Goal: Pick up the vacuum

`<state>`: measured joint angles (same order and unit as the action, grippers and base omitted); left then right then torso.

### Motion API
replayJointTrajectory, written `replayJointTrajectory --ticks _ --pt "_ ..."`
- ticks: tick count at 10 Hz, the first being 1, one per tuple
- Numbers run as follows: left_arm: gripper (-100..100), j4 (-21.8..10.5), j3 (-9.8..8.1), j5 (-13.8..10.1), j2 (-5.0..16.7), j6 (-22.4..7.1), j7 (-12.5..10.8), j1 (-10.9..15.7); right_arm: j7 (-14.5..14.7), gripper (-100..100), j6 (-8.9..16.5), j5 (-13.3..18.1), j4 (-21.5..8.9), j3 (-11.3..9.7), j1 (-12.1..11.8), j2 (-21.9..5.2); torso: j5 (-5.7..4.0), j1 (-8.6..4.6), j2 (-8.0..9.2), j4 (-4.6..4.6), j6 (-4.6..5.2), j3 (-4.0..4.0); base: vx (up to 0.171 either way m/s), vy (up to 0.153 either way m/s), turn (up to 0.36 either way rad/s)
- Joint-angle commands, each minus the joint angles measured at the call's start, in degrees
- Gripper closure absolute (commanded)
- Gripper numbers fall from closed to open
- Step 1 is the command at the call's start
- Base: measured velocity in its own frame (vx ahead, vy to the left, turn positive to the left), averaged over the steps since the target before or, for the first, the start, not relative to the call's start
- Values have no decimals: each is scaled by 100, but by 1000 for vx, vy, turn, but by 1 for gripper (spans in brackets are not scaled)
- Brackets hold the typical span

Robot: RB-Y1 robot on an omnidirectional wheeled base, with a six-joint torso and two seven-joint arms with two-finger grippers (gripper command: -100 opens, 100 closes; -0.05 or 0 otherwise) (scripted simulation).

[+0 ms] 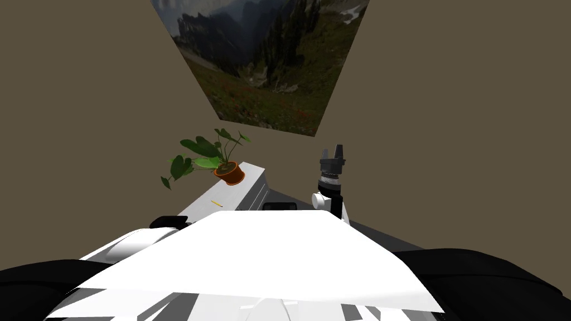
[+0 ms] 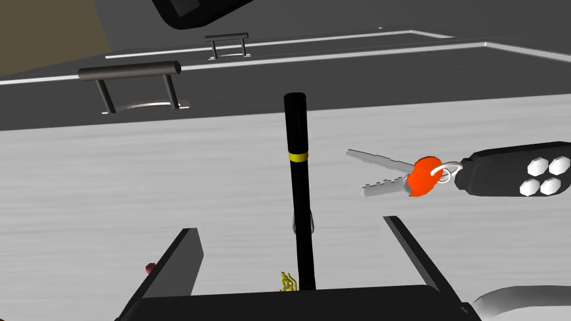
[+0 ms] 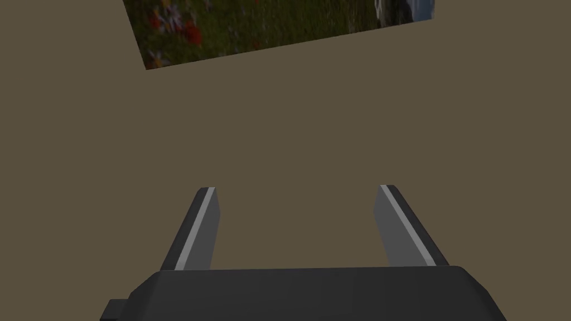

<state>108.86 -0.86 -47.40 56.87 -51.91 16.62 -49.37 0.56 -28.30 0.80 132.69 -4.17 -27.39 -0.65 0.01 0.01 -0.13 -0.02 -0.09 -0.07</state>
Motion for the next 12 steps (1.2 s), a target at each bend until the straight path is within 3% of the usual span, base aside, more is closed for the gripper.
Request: replayJointTrajectory --ticks 1,4,5,6,10,11,12 --pt "-100 -186 108 94 -135 93 31 89 0 0 0 0 0 0 0 0 0 0 0 0 0 0 -4 16 -62" --pt "-100 -464 269 235 -338 232 77 223 0 0 0 0 0 -1 1 1 93 67 -8 -6 8 -7 -8 16 -62" --pt "-100 -389 193 230 -273 205 63 183 0 0 0 0 0 -1 1 0 136 88 -13 -10 10 -11 -3 6 -11" --pt "100 -397 200 242 -281 211 60 189 0 0 0 0 0 0 0 0 142 98 -17 -11 9 -14 0 0 0" --pt "100 -390 210 223 -290 201 53 183 0 0 0 0 0 0 0 0 138 98 -20 -9 14 -15 0 0 0" --pt "0 -385 216 218 -291 194 55 180 0 0 0 0 0 0 0 0 141 105 -18 -6 13 -12 0 0 0" --pt "-100 -327 111 227 -132 85 39 94 0 0 0 0 0 0 0 0 145 115 -17 -4 12 -10 15 -17 38"
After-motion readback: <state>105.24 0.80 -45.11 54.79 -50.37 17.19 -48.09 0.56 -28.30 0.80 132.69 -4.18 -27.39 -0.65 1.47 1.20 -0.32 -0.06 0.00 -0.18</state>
